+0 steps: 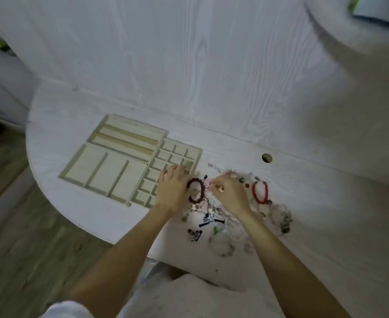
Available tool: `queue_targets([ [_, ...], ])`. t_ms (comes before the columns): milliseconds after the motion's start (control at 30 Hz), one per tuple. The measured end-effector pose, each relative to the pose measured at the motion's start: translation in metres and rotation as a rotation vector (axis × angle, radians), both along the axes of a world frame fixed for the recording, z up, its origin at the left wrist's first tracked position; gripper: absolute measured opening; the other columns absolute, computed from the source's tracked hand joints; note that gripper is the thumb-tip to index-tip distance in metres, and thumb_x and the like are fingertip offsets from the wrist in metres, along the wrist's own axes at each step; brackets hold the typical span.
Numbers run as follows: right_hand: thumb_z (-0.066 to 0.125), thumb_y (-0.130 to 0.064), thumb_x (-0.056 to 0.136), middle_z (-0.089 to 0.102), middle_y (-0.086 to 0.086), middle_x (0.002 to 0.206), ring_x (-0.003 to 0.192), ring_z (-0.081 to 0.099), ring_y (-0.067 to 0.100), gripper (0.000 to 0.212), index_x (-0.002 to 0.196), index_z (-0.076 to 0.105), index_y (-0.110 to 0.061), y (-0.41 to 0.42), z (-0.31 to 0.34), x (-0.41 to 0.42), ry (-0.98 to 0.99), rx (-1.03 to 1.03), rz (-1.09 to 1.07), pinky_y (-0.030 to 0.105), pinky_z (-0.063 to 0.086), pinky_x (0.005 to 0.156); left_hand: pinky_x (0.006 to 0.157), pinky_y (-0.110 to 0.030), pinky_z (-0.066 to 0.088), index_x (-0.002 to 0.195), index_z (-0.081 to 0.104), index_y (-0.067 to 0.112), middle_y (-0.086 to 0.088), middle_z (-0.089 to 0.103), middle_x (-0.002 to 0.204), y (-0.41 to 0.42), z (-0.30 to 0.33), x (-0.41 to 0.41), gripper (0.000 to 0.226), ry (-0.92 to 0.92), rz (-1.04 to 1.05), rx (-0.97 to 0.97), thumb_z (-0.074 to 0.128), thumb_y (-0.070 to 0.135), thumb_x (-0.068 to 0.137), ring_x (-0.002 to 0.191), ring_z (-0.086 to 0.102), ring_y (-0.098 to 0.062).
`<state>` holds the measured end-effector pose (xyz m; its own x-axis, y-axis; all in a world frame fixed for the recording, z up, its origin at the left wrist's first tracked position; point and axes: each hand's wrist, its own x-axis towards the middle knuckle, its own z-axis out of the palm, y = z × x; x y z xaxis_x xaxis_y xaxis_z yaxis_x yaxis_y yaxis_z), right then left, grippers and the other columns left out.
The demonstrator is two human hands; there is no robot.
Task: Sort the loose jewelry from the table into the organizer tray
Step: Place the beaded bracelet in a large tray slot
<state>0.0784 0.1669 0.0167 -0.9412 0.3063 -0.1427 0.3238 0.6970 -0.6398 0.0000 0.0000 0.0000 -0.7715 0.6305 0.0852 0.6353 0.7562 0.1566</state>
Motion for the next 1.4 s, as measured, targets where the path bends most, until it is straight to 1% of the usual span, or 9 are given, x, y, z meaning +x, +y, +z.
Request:
queue_targets([
  [133,0.059,-0.034,0.089,0.057,0.001,0.111,0.108,0.046,0.021,0.026,0.111,0.063,-0.021,-0.015,-0.012,-0.043,-0.091,0.369,0.119,0.033,0.038,0.095,0.113,-0.046,0.001,0.141,0.039,0.023,-0.003,0.015,0.157,0.014,-0.013,-0.014,0.05,-0.039,-0.092,-0.23,0.043,0.045,0.096,0.142,0.01,-0.024],
  [267,0.056,-0.041,0.087,0.054,0.007,0.109,0.105,0.044,0.026,0.034,0.108,0.061,-0.015,-0.015,-0.024,-0.051,-0.145,0.557,0.232,0.036,0.037,0.09,0.114,-0.047,-0.008,0.151,0.012,0.011,-0.006,0.0,0.159,0.027,-0.016,-0.022,0.061,-0.067,-0.071,-0.359,0.034,0.034,0.099,0.145,-0.002,-0.024],
  [333,0.06,-0.04,0.083,0.057,0.008,0.102,0.101,0.047,0.028,0.031,0.096,0.065,-0.013,-0.013,-0.03,-0.051,-0.122,0.515,0.214,0.038,0.039,0.088,0.114,-0.048,-0.007,0.15,0.019,0.01,-0.007,0.009,0.158,0.028,-0.023,-0.027,0.067,-0.061,-0.066,-0.344,0.046,0.036,0.094,0.145,0.006,-0.024],
  [433,0.058,-0.034,0.077,0.054,0.003,0.095,0.099,0.046,0.025,0.021,0.082,0.063,-0.015,-0.012,-0.028,-0.041,-0.121,0.298,0.103,0.037,0.037,0.089,0.113,-0.049,0.005,0.121,0.064,0.016,-0.005,0.043,0.144,0.025,-0.028,-0.032,0.057,0.066,-0.112,-0.264,0.074,0.044,0.072,0.136,0.031,-0.024],
  [533,0.055,-0.03,0.079,0.05,-0.001,0.087,0.088,0.045,0.018,0.015,0.081,0.052,-0.016,-0.012,-0.01,-0.022,-0.004,0.061,-0.002,0.033,0.039,0.078,0.112,-0.045,0.015,0.114,0.065,0.009,-0.009,0.049,0.137,0.018,-0.028,-0.028,0.05,0.035,-0.18,0.121,0.059,0.045,0.08,0.132,0.032,-0.026],
  [767,0.052,-0.02,0.095,0.061,-0.011,0.09,0.08,0.058,0.001,0.014,0.105,0.053,-0.01,-0.023,0.059,0.004,0.246,-0.162,-0.084,0.017,0.046,0.07,0.082,-0.028,0.049,0.108,0.047,0.015,0.004,0.063,0.094,0.011,0.044,0.015,0.019,-0.973,0.038,0.979,0.057,0.022,0.094,0.092,0.062,-0.012],
  [967,0.056,-0.014,0.092,0.062,-0.002,0.098,0.095,0.06,0.013,0.008,0.099,0.052,-0.017,-0.025,0.065,0.001,0.103,-0.333,-0.287,0.022,0.044,0.077,0.086,-0.033,0.049,0.113,0.056,-0.003,-0.017,0.065,0.103,0.002,0.045,0.029,0.022,-1.354,0.234,0.978,0.056,0.007,0.093,0.091,0.063,-0.018],
  [1133,0.06,-0.001,0.088,0.058,0.014,0.113,0.077,0.069,0.025,0.014,0.1,0.056,-0.007,-0.074,0.048,-0.035,-0.171,-0.733,-0.276,0.027,0.057,0.062,0.076,-0.023,0.054,0.104,0.063,0.009,-0.01,0.065,0.098,-0.075,0.045,0.0,0.014,-1.277,0.585,1.218,0.057,0.005,0.092,0.082,0.065,-0.015],
  [1400,0.059,0.0,0.089,0.056,0.014,0.111,0.075,0.064,0.018,0.016,0.092,0.052,-0.015,-0.221,0.02,-0.16,-0.145,-0.714,-0.053,0.025,0.056,0.058,0.074,-0.013,0.051,0.11,0.064,0.019,0.01,0.067,0.092,-0.22,0.035,-0.089,0.023,-0.675,0.6,0.88,0.064,0.01,0.088,0.077,0.064,0.005],
])
